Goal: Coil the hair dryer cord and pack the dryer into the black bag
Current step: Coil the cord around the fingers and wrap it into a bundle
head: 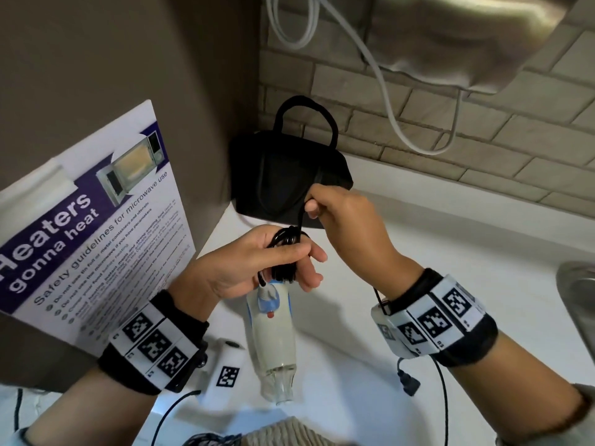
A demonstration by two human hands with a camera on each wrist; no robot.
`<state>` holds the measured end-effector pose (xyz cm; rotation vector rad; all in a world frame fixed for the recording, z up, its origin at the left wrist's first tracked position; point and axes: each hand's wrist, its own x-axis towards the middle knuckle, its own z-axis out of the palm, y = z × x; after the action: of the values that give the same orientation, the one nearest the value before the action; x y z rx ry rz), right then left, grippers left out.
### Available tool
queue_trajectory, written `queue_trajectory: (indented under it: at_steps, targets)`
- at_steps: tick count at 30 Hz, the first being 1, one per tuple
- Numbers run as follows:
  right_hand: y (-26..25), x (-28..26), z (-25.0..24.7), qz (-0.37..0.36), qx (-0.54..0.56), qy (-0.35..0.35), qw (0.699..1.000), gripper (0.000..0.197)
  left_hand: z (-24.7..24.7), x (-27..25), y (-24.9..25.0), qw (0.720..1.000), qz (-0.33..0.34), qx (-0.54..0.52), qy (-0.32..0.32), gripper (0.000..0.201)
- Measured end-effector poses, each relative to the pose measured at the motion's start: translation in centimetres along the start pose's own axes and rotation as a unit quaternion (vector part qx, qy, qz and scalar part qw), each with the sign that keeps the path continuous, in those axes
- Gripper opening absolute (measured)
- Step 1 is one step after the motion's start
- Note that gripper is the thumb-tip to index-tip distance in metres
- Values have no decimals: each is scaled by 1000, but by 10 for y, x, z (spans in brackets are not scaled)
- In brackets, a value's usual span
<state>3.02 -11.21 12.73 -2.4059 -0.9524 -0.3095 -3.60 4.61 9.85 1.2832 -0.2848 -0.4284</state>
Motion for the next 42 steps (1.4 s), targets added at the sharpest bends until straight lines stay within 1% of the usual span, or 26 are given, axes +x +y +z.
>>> queue_trajectory:
  at_steps: [2,3,4,6,7,9,10,11,12,13,14,16,17,19,21,25,28,31,34,37,40,42]
  targets:
    - [4,-3,7,30,22,-30,999,22,3,1,-1,1000,15,-21,15,31]
    - [4,-6,10,45,14,-61,997,21,4,1,-1,999,21,-39,17,30]
    - [5,-11,14,53,10,-95,994,18,5,2,-2,998,29,-53,16,28]
    - [8,-23,25,91,49,-150,983,7,6,5,-5,997,46,-63,13,28]
    - [11,-30,30,106,58,-166,979,19,5,5,-7,996,53,-64,20,29]
    - [21,-39,43,114,24,-186,976,44,5,6,-9,995,59,-72,41,31]
    - [21,-42,48,119,7,-205,972,49,4,7,-9,994,64,-73,51,32]
    - [19,-44,49,126,-21,-228,965,43,4,7,-10,993,70,-73,60,33]
    - [17,-46,49,110,-52,-242,963,31,4,7,-10,992,77,-74,67,34]
    - [12,-49,47,95,-57,-248,962,20,4,8,-11,991,83,-75,74,35]
    - [7,-51,46,80,-51,-246,965,13,4,9,-12,990,88,-75,83,36]
    - [-4,-58,42,61,-42,-242,967,9,4,10,-13,988,95,-70,96,37]
    - [-5,-61,42,58,-40,-251,965,5,4,11,-13,987,98,-71,102,37]
    - [-10,-64,42,62,-41,-274,959,13,4,12,-13,985,100,-75,121,37]
    - [-14,-66,40,66,-41,-279,957,15,2,14,-12,982,98,-77,145,36]
    - [-23,-61,20,47,-45,-251,966,11,-3,17,-10,979,84,-73,172,36]
    - [-31,-56,4,19,-42,-231,972,20,-3,20,-10,974,79,-78,196,37]
    - [-38,-57,-5,10,-32,-231,972,18,-5,22,-9,962,98,-101,233,36]
    - [-39,-63,-9,35,-28,-245,968,15,-7,21,-6,946,125,-151,258,35]
    - [-33,-73,-2,63,-56,-268,960,11,-7,21,-5,936,138,-192,262,35]
    - [-26,-81,9,80,-94,-287,950,19,-5,21,-5,934,138,-211,251,35]
    - [-25,-83,9,84,-96,-289,949,23,-5,21,-7,935,133,-213,251,35]
